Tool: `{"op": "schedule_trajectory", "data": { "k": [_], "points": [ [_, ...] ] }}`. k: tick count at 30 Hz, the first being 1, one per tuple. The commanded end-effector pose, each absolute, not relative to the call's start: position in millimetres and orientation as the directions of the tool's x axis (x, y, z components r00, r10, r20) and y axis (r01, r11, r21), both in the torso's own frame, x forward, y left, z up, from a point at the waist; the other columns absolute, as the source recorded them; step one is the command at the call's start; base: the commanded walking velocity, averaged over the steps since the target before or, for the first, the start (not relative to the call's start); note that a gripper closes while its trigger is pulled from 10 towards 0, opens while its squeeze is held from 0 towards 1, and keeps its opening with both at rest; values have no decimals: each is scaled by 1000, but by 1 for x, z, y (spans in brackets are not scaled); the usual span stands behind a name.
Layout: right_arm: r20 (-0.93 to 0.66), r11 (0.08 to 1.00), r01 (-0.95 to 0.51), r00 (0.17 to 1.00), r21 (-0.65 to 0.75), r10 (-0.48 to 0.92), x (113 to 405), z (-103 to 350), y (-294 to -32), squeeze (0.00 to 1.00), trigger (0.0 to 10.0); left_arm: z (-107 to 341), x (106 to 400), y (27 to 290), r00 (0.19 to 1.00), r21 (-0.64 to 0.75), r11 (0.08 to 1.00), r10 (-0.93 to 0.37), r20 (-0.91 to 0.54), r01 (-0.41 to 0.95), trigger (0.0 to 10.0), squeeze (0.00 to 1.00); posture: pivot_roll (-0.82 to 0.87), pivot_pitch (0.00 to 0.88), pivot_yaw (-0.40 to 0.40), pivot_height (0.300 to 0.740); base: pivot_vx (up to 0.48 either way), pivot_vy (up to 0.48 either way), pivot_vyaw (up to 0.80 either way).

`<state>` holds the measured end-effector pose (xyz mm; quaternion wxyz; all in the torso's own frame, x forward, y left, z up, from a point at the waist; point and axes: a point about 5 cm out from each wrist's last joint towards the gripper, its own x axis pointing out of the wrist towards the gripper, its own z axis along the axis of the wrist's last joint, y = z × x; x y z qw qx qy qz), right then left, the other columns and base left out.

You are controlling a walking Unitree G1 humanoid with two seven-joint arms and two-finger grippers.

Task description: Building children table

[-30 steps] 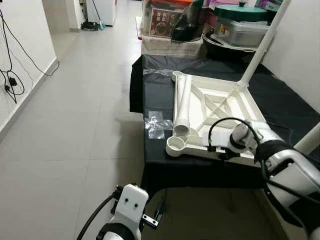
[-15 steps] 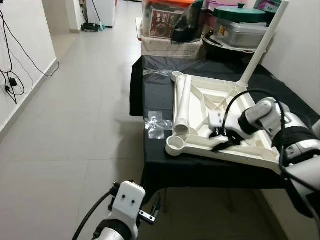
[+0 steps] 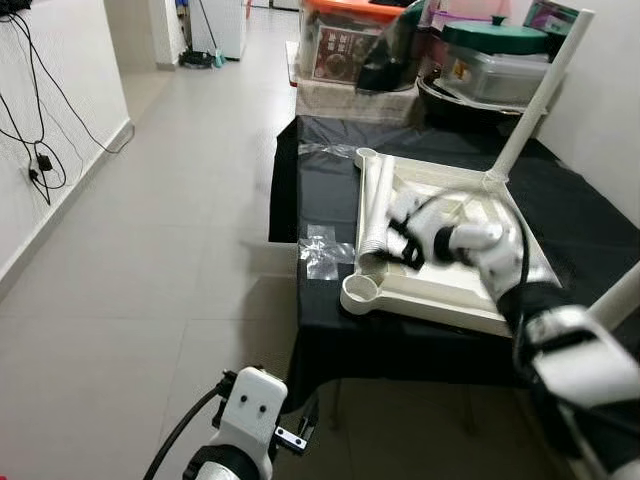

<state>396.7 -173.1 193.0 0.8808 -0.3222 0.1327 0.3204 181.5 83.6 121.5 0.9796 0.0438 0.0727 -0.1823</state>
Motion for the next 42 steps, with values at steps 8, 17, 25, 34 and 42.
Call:
{"op": "schedule_trajectory", "data": {
  "k": [8, 17, 25, 34, 42],
  "points": [
    [-311, 691, -480, 877, -541, 366, 397, 196, -163, 0, 10000, 121, 178, 83, 915, 46, 924, -366, -172, 379, 10000, 0, 16, 55, -95, 740, 0, 0, 0],
    [-304, 681, -429, 903, -593, 304, 393, 185, -152, 0, 10000, 122, 178, 83, 914, 43, 924, -367, -173, 380, 10000, 0, 22, 65, -100, 740, 0, 0, 0],
    [-309, 642, -411, 911, -647, 272, 388, 175, -145, 0, 10000, 123, 176, 83, 913, 44, 923, -371, -171, 383, 10000, 0, 23, 73, -100, 740, 0, 0, 0],
    [-266, 639, -306, 950, -705, 162, 390, 170, -148, 0, 10000, 124, 174, 83, 912, 40, 922, -373, -170, 384, 10000, 0, 27, 84, -104, 740, 0, 0, 0],
    [-232, 639, -239, 968, -731, 98, 392, 169, -149, 0, 10000, 126, 173, 81, 911, 35, 922, -375, -169, 386, 10000, 0, 25, 89, -106, 740, 0, 0, 0]
  ]
}}
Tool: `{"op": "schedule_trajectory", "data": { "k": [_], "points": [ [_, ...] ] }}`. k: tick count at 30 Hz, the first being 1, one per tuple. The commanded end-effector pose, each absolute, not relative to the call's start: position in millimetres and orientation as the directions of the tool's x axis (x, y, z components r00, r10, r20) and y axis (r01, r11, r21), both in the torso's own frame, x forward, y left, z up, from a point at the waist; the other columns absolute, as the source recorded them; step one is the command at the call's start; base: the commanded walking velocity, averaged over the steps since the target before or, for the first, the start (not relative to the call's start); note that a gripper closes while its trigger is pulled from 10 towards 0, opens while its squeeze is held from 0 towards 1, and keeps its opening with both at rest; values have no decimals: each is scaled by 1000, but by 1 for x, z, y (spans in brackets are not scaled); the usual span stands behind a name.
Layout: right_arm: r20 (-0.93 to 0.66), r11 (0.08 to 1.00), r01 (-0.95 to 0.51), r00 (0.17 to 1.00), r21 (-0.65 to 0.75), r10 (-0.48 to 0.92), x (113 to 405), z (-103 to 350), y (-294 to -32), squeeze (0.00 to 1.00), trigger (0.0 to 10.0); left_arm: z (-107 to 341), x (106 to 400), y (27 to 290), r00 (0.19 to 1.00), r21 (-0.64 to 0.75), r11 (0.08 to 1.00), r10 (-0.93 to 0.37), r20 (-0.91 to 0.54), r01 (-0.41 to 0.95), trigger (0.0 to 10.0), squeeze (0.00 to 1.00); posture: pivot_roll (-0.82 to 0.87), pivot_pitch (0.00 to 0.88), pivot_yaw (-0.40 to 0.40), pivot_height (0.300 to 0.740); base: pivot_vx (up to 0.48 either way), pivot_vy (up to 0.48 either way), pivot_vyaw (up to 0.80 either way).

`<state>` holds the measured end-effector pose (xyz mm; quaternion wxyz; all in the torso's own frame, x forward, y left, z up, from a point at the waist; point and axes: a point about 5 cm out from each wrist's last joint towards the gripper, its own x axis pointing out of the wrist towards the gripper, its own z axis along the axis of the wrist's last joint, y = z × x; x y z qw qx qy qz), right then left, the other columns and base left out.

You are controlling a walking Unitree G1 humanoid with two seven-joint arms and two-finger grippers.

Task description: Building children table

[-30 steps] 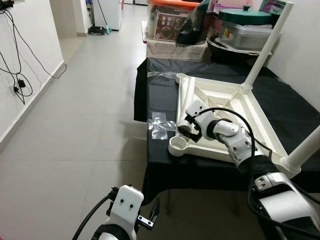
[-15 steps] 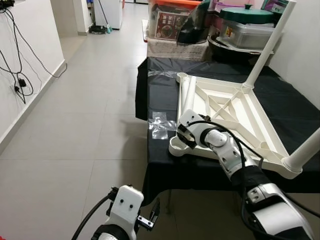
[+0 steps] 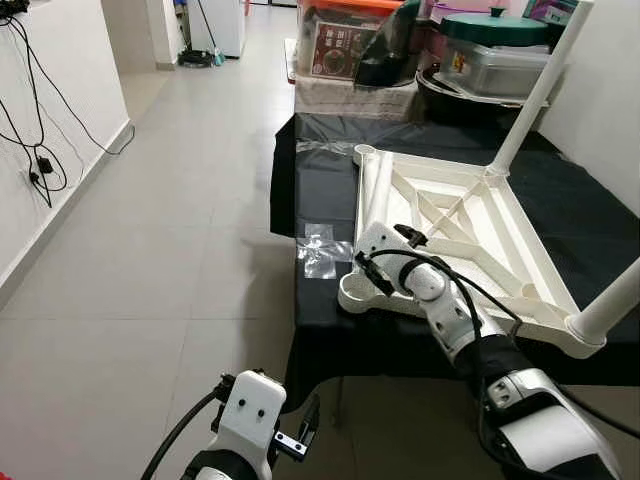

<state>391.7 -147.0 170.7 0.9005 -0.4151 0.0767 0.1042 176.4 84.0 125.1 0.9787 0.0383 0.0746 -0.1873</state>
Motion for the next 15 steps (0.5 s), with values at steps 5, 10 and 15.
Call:
{"op": "schedule_trajectory", "data": {
  "k": [5, 10, 15],
  "points": [
    [-209, 646, -196, 976, -737, 57, 393, 165, -146, 0, 10000, 127, 172, 80, 911, 32, 921, -377, -167, 387, 10000, 0, 27, 97, -109, 740, 0, 0, 0],
    [-197, 695, -152, 980, -702, 16, 393, 158, -138, 0, 10000, 127, 171, 80, 911, 32, 922, -377, -166, 387, 10000, 0, 40, 100, -111, 740, 0, 0, 0],
    [-181, 744, -106, 983, -660, -21, 393, 153, -131, 0, 10000, 128, 170, 79, 911, 27, 922, -378, -167, 387, 10000, 0, 39, 104, -113, 740, 0, 0, 0]
  ]
}}
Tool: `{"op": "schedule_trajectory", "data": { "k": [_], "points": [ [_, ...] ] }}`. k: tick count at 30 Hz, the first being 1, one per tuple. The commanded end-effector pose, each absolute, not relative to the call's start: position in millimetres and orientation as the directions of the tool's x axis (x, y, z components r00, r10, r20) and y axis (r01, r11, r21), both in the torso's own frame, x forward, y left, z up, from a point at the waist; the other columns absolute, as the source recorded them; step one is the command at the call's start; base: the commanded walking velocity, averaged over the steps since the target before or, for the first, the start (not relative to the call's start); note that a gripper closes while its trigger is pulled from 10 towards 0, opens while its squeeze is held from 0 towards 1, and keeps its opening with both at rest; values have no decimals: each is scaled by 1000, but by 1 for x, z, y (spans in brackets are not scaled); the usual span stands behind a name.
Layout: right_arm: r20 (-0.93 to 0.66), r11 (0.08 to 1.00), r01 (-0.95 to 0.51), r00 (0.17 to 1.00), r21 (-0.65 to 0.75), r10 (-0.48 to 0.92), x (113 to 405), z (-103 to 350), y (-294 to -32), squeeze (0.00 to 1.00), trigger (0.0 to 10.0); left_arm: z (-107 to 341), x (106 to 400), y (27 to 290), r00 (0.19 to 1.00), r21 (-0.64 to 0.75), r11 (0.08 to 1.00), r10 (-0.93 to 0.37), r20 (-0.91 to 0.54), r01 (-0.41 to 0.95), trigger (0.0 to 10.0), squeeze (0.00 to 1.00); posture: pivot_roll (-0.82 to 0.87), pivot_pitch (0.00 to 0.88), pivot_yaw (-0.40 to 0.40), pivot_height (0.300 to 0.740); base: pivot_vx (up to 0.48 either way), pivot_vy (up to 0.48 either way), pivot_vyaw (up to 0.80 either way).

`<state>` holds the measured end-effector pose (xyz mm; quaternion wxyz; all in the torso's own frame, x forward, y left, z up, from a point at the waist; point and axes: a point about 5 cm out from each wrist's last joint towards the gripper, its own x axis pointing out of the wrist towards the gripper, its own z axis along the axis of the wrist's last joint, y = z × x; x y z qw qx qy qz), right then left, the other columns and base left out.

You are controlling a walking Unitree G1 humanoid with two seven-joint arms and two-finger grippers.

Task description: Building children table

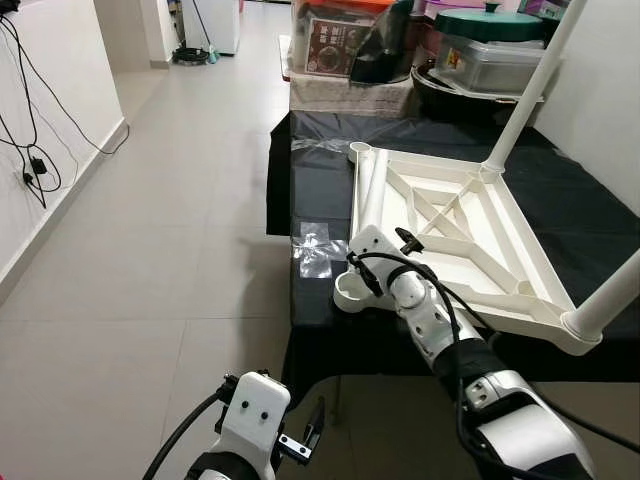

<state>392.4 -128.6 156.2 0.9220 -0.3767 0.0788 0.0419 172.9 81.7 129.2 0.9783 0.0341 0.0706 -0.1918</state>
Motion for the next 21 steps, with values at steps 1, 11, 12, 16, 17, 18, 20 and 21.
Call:
{"op": "schedule_trajectory", "data": {
  "k": [1, 11, 12, 16, 17, 18, 20, 21],
  "points": [
    [-181, 744, -106, 983, -660, -21, 393, 153, -131, 0, 10000, 128, 170, 79, 911, 27, 922, -378, -167, 387, 10000, 0, 39, 104, -113, 740, 0, 0, 0],
    [-51, 793, 90, 987, -602, -151, 401, 168, -131, 0, 10000, 130, 165, 77, 911, 18, 923, -376, -172, 384, 10000, 0, 54, 114, -124, 740, 0, 0, 0],
    [-44, 796, 98, 987, -597, -155, 402, 169, -131, 0, 10000, 130, 165, 77, 911, 17, 923, -376, -172, 384, 10000, 0, 54, 115, -125, 740, 0, 0, 0],
    [-26, 814, 111, 988, -571, -153, 403, 171, -128, 0, 10000, 130, 163, 76, 910, 12, 923, -377, -175, 385, 10000, 0, 57, 116, -128, 740, 0, 0, 0],
    [-26, 814, 111, 988, -571, -153, 403, 171, -128, 0, 10000, 130, 163, 76, 910, 12, 923, -377, -175, 385, 10000, 0, 57, 116, -128, 740, 0, 0, 0],
    [-28, 820, 108, 988, -562, -150, 403, 171, -126, 0, 5451, 130, 163, 76, 909, 11, 923, -378, -175, 385, 10000, 0, 57, 116, -128, 740, 0, 0, 0],
    [-44, 832, 84, 991, -549, -129, 403, 168, -122, 0, 0, 130, 163, 76, 909, 10, 923, -377, -176, 385, 10000, 0, 62, 116, -132, 740, 0, 0, 0],
    [-44, 832, 84, 991, -549, -129, 403, 168, -122, 0, 0, 130, 163, 76, 909, 10, 923, -377, -176, 385, 10000, 0, 62, 116, -132, 740, 0, 0, 0]
  ]
}}
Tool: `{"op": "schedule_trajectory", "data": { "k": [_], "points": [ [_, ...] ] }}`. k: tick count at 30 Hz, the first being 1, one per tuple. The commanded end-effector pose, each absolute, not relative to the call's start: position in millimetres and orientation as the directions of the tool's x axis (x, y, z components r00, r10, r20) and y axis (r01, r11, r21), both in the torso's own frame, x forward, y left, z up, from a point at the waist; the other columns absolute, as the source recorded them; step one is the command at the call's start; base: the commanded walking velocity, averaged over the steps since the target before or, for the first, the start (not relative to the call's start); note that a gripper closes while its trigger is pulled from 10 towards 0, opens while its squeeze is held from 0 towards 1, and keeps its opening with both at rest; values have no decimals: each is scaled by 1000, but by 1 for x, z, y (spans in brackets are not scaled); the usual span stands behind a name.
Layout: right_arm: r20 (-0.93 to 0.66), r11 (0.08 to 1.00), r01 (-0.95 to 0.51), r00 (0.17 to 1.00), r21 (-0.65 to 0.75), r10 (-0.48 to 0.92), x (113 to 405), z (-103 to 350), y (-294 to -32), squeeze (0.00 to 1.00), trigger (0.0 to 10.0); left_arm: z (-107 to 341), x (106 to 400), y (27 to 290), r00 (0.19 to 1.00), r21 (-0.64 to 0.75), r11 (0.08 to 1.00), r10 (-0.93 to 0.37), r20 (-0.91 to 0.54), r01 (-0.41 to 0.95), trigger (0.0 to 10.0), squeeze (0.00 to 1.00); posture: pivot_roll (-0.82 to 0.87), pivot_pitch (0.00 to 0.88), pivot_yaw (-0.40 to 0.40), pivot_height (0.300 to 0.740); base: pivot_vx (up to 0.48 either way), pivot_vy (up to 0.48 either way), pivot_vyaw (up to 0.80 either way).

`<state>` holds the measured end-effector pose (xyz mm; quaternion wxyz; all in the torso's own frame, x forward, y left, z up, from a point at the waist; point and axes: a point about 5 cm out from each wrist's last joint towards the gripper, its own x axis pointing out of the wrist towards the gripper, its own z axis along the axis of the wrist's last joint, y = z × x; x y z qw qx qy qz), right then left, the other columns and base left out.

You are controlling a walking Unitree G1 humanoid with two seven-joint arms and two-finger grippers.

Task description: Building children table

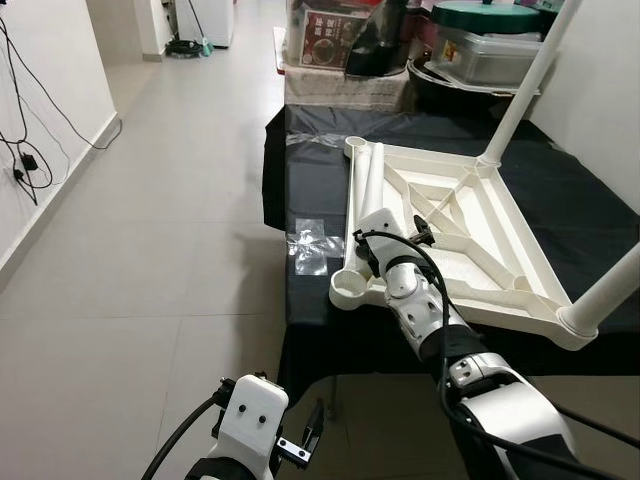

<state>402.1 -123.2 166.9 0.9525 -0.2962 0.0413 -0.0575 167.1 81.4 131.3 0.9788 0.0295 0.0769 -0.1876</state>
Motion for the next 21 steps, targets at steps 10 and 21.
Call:
{"op": "schedule_trajectory", "data": {
  "k": [10, 21],
  "points": [
    [-58, 926, 62, 994, -372, -90, 403, 166, -115, 0, 0, 131, 162, 76, 910, 9, 924, -374, -179, 382, 10000, 0, 70, 105, -135, 740, 0, 0, 0],
    [27, 955, 115, 993, -274, -112, 408, 185, -122, 0, 0, 128, 168, 79, 914, 24, 926, -366, -176, 376, 10000, 0, 77, 70, -129, 740, 0, 0, 0]
  ]
}}
